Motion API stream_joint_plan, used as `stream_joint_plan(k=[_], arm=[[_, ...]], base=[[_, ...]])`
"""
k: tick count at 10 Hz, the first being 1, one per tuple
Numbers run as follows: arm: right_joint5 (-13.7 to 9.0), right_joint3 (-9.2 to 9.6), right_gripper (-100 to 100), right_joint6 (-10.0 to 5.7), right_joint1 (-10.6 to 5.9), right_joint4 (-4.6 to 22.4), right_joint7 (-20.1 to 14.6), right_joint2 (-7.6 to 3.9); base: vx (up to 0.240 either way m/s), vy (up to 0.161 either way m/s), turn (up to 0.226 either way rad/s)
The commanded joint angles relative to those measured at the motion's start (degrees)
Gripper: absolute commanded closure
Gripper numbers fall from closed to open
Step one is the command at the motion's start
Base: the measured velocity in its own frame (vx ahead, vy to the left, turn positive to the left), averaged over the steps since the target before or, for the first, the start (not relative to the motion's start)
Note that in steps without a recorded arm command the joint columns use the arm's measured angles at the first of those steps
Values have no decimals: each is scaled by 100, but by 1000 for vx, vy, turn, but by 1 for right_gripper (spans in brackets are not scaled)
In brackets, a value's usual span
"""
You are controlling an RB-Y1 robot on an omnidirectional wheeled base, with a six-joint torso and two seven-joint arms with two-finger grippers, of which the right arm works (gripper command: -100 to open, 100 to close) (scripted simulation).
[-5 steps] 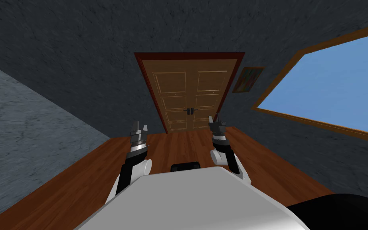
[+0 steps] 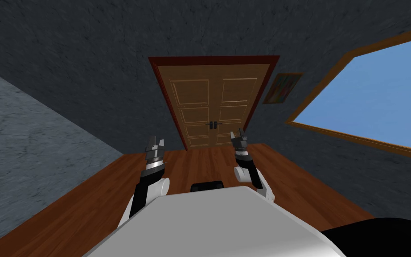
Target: Pull the door open
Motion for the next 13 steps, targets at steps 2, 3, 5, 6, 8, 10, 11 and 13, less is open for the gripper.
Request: stream_joint_plan(k=[2, 3, 5, 6, 8, 10, 11, 13], arm=[[-31, -82, -100, 82, -144, 274, -15, -75], [-43, -120, -100, 116, -232, 472, -17, -112], [-57, -163, -100, 156, -335, 703, -19, -151], [-71, -206, -100, 195, -438, 934, -21, -189], [-86, -254, -100, 239, -552, 1188, -23, -229], [-101, -302, -100, 283, -666, 1443, -25, -268], [-109, -328, -100, 306, -727, 1579, -26, -287], [-125, -379, -100, 353, -848, 1850, -28, -326]], base=[[108, -27, 37], [112, -9, 37], [112, -22, 40], [108, -34, 52], [126, -44, 44], [110, -26, 36], [83, -32, 36], [83, -32, 35]])
